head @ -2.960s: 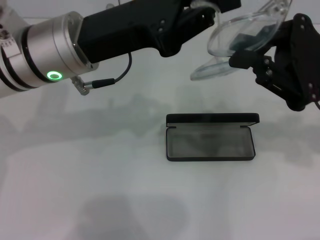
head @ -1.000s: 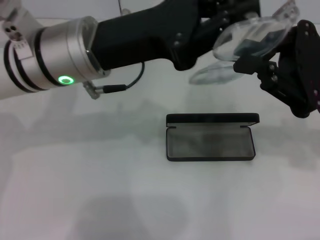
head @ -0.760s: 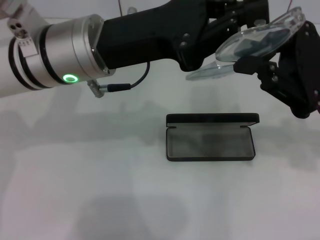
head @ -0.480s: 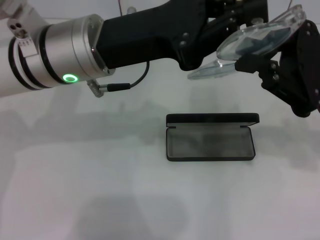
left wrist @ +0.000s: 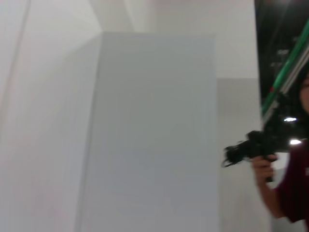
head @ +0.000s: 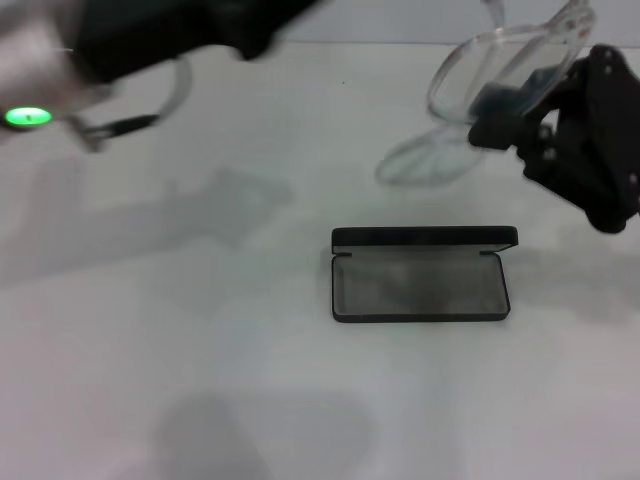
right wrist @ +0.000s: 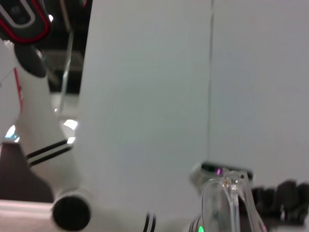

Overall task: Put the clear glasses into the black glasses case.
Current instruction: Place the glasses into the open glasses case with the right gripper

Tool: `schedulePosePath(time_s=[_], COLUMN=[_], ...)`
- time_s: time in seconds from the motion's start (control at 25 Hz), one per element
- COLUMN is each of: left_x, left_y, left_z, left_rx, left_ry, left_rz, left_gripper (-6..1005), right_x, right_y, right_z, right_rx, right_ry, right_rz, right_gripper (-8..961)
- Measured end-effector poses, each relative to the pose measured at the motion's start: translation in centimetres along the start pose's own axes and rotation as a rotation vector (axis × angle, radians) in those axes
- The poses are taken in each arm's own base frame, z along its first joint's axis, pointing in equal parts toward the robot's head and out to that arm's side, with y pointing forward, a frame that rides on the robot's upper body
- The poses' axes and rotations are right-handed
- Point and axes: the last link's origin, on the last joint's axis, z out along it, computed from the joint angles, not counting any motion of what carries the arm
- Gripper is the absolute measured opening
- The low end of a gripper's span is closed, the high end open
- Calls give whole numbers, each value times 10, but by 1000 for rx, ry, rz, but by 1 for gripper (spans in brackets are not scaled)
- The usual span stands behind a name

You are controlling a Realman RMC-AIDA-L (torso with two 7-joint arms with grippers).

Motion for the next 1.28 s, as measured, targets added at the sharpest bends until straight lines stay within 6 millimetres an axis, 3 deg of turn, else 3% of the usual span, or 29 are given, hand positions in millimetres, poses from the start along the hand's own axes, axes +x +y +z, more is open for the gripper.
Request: schedulePosePath(time_s=[0.04,0.08,0.12,0.16,0.36,0.48,0.6,0.88,1.2,1.28], left_x=[5,14,14,19,43,51,50,41,35,34], left_y=[-1,-4,-4,-4,7,19,29,41,38,38], left_z=[-10,-34,-34,-48,-107,-127,-136,-154,-147,-147], left_rx=[25,80,80,111,208,224,230,301,281,282], left_ry=[-4,-13,-13,-20,1,35,48,51,4,3], left_rz=[6,11,11,9,16,36,46,44,32,32], left_gripper=[111,111,111,111,112,112,112,112,111,111], right_x=[-3,-12,-12,-16,-48,-67,-74,-32,17,20], right_y=[-1,-2,-2,-3,-4,-9,-19,-42,-41,-40], right_z=[1,6,6,9,40,63,81,123,143,145], right_rx=[-15,-60,-60,-71,-85,-58,-51,-114,-113,-111], right_ry=[28,142,142,195,658,883,1048,1362,1587,1597], right_rz=[18,68,68,90,169,228,305,421,295,281], right_gripper=[79,79,79,78,76,78,80,85,90,91])
